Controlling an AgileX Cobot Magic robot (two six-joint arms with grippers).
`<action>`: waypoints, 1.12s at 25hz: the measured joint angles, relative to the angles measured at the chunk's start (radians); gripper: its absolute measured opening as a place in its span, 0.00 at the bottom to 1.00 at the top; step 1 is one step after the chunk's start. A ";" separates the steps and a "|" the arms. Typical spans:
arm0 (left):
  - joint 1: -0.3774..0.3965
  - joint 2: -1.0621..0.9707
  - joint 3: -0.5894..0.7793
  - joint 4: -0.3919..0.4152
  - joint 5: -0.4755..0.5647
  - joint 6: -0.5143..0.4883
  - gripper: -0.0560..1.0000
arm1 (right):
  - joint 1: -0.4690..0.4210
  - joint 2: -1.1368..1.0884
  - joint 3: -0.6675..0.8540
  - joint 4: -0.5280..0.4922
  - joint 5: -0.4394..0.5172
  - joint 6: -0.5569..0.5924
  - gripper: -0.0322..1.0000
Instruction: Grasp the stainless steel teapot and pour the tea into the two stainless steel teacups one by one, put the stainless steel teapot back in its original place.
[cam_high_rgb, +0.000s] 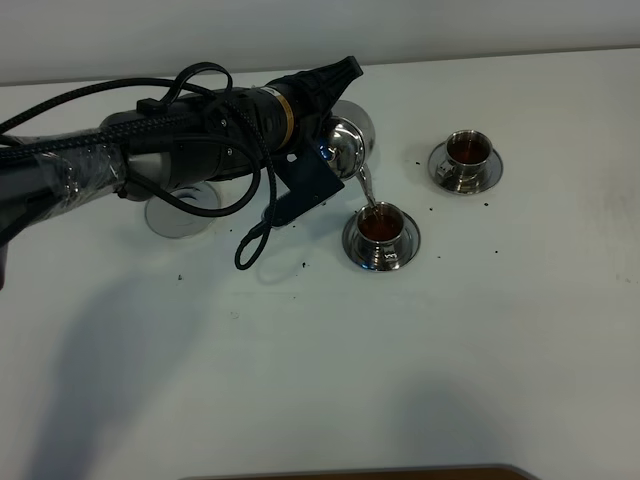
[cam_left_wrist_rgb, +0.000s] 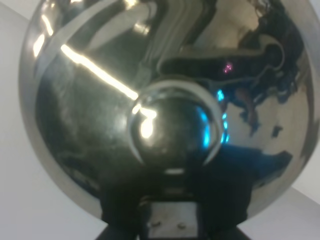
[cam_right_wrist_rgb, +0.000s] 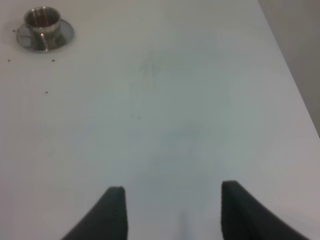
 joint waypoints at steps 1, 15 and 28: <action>0.000 0.000 0.000 0.000 -0.002 0.000 0.29 | 0.000 0.000 0.000 0.000 0.000 0.000 0.44; 0.000 0.000 0.000 0.002 -0.011 0.002 0.29 | 0.000 0.000 0.000 0.000 0.000 0.000 0.44; 0.000 0.000 0.000 -0.064 -0.010 -0.019 0.29 | 0.000 0.000 0.000 0.000 0.000 0.000 0.44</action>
